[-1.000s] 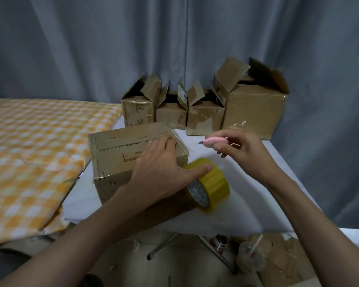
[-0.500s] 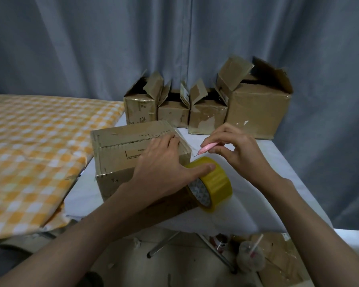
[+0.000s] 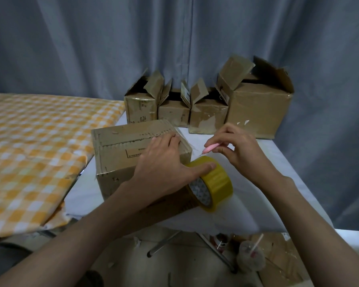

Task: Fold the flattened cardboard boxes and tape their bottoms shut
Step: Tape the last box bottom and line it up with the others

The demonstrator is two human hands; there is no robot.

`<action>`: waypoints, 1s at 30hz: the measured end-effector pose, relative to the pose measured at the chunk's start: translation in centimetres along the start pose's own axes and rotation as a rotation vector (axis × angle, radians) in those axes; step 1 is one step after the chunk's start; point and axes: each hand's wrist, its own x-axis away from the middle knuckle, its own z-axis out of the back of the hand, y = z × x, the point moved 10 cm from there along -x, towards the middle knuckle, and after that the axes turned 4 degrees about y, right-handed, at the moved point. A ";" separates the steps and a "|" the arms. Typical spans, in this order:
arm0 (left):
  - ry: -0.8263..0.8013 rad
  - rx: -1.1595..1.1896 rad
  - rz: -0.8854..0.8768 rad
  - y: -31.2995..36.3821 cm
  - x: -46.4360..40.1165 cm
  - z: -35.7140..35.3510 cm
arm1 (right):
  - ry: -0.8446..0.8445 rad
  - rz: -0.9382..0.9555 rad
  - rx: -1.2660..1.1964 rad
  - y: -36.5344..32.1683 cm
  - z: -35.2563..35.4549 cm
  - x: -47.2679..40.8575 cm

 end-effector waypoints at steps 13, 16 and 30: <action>0.001 -0.007 -0.015 0.3 0.2 0.4 | -0.311 -0.516 0.261 8.9 -4.0 4.2; -0.002 -0.006 -0.018 0.4 0.1 0.4 | -0.335 -0.637 0.102 8.9 -2.9 4.3; 0.035 -0.001 -0.034 0.5 -0.4 0.6 | -0.337 -1.048 -0.683 1.8 -6.1 4.0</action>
